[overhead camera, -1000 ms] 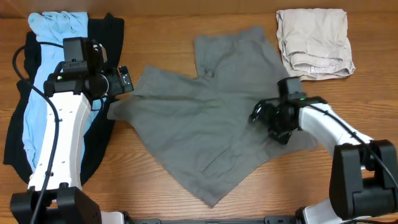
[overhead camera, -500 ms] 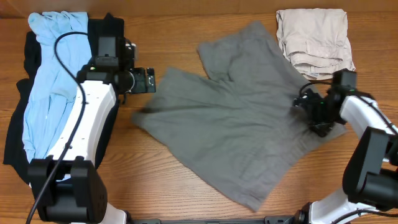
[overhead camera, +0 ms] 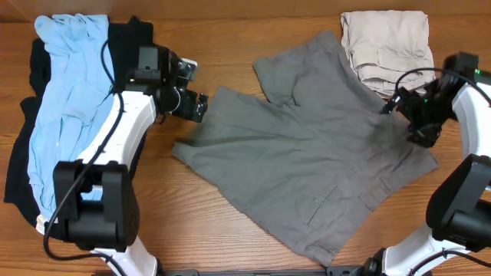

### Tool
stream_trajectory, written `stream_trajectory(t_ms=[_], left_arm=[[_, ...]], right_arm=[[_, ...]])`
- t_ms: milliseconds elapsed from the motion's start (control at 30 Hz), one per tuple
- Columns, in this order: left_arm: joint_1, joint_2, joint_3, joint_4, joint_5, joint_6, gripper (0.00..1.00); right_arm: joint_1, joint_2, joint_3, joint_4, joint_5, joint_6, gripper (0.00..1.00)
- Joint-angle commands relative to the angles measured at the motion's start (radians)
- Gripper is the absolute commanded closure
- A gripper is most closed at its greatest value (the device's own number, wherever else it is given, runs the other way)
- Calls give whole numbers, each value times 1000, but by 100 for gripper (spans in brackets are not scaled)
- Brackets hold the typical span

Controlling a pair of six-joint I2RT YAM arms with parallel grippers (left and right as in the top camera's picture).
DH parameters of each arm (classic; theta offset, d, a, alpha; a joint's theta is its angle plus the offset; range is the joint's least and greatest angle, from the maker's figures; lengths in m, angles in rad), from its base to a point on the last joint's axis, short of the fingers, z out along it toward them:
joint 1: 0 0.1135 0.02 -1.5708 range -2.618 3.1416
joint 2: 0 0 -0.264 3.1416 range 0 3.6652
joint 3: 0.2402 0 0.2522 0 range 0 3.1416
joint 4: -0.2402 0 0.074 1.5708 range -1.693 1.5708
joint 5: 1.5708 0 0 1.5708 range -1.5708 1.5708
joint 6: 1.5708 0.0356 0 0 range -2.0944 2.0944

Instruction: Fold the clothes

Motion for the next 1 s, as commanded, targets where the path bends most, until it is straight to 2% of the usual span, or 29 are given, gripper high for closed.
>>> stream_trajectory(t_ms=[0,267,400,500,567,633,700,967], left_arm=[[-16,56,11,-54,103,125,0],[-18,164,11,-208,90,154,1],[-18,198,11,-215,84,143,10],[-17,207,11,-195,60,82,32],[-17,212,11,-172,8,10,62],[-18,216,11,-154,-28,-33,81],[-18,216,11,-140,-35,-55,96],[-18,216,13,-100,-66,-111,96]], right_arm=[[49,-13,75,-37,-76,-85,0],[111,-15,80,-30,-75,-94,0],[114,-15,80,-31,-75,-93,0],[114,-15,79,-31,-75,-93,0],[118,-15,79,-31,-75,-93,0],[123,-15,79,-31,-75,-93,0],[130,-15,79,-29,-74,-93,0],[163,-15,79,-23,-71,-89,0]])
